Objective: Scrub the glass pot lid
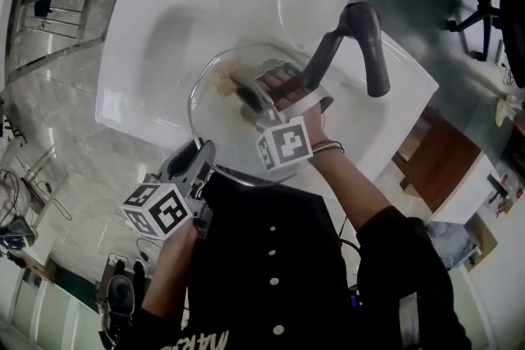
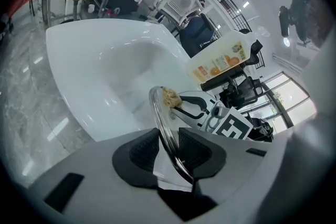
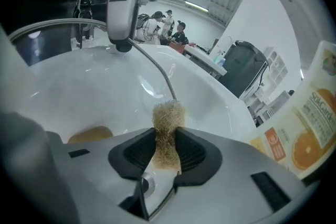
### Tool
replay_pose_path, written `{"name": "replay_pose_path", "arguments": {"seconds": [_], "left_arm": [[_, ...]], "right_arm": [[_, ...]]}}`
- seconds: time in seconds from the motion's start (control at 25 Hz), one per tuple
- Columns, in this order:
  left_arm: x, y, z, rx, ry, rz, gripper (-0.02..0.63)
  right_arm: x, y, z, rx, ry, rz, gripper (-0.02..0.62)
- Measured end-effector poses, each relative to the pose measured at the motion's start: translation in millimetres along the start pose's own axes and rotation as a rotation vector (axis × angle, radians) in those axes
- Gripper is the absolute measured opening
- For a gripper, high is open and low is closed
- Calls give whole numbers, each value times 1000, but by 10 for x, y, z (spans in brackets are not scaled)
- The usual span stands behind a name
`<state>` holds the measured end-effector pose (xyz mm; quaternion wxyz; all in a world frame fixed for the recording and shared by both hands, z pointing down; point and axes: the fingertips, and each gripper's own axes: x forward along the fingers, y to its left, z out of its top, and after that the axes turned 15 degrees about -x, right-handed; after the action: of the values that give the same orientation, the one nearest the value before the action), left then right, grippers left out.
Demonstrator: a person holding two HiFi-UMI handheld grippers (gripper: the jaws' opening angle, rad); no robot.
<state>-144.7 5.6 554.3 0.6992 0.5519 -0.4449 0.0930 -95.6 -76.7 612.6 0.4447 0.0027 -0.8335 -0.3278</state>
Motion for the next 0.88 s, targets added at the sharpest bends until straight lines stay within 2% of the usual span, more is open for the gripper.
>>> {"name": "replay_pose_path", "arguments": {"seconds": [0.16, 0.32, 0.64, 0.88], "left_arm": [[7, -6, -5, 9, 15, 0, 137], [1, -6, 13, 15, 21, -1, 137], [4, 5, 14, 7, 12, 0, 135], [16, 10, 15, 3, 7, -6, 136]], "right_arm": [[98, -24, 46, -65, 9, -14, 129], [95, -33, 41, -81, 6, -18, 129], [-21, 171, -26, -125, 0, 74, 126], [-226, 363, -93, -114, -9, 114, 126]]}}
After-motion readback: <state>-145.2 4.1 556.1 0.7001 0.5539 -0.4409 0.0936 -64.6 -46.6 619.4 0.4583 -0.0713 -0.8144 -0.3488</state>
